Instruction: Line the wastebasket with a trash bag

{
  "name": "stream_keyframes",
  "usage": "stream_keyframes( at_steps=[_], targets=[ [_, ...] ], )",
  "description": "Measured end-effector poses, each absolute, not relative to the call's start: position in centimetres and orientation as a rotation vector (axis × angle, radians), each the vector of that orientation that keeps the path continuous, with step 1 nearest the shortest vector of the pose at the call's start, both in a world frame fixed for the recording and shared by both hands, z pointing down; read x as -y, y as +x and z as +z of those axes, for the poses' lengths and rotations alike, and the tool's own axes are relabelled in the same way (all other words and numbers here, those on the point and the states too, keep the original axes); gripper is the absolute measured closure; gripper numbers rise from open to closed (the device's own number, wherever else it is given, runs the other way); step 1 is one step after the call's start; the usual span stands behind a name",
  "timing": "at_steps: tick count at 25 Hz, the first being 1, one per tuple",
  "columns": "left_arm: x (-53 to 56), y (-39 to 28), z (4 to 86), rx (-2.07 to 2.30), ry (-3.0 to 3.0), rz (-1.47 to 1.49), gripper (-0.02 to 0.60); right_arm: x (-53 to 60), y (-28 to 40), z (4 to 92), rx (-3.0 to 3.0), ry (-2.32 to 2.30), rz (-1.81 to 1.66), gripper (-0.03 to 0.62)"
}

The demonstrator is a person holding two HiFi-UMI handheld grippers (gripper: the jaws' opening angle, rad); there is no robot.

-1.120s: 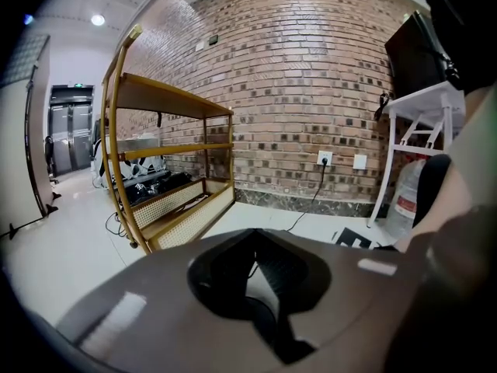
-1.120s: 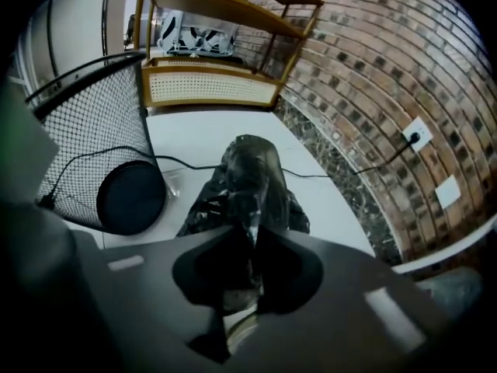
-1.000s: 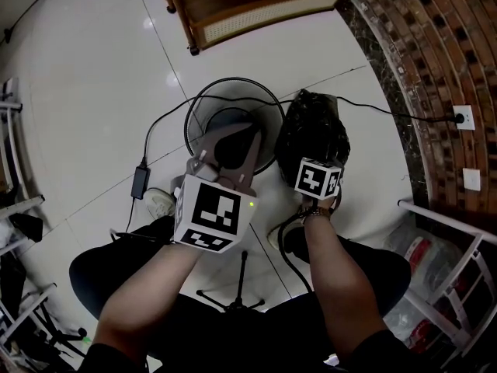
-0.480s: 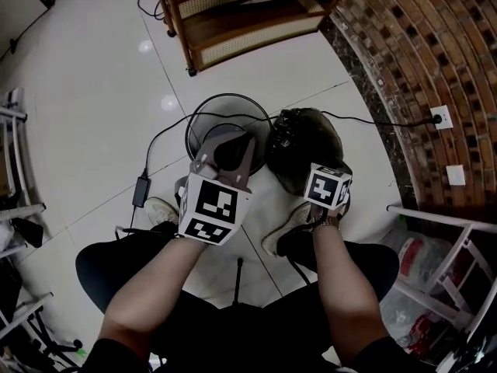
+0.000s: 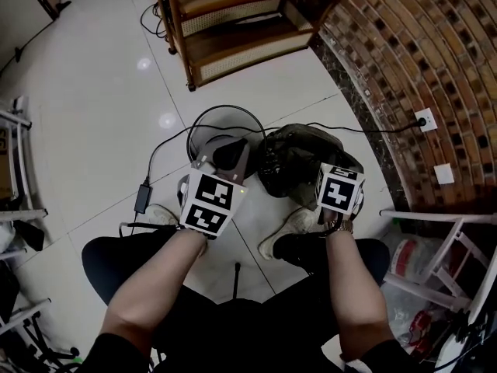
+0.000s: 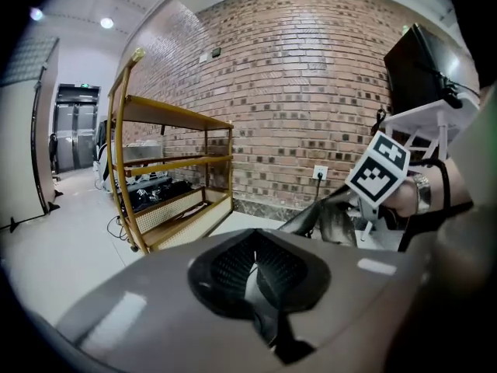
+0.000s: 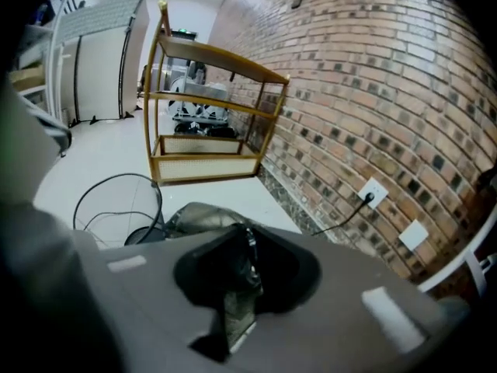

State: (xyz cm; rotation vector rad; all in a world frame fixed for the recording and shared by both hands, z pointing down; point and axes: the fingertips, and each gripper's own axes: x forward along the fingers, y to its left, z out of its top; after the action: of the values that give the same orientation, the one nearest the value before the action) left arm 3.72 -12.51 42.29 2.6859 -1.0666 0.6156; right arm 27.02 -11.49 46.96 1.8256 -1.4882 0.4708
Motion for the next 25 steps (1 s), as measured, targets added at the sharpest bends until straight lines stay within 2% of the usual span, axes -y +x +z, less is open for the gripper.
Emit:
stream_keyframes(
  at_steps=[5, 10, 14, 25],
  targets=[
    [10.5, 4.8, 43.3, 0.932, 2.613, 0.576, 0.566, 12.1, 26.4, 41.9, 1.572, 1.809, 0.430, 0.574],
    [7.5, 6.6, 45.0, 0.781, 2.532, 0.586, 0.428, 12.6, 25.2, 36.8, 1.656, 1.779, 0.373, 0.574],
    [5.5, 7.6, 46.7, 0.714, 2.454, 0.590, 0.374, 12.8, 23.9, 32.7, 1.722, 1.761, 0.317, 0.574],
    [4.9, 7.8, 48.5, 0.725, 2.303, 0.494, 0.364, 12.8, 21.4, 24.8, 1.892, 1.750, 0.242, 0.574]
  ],
)
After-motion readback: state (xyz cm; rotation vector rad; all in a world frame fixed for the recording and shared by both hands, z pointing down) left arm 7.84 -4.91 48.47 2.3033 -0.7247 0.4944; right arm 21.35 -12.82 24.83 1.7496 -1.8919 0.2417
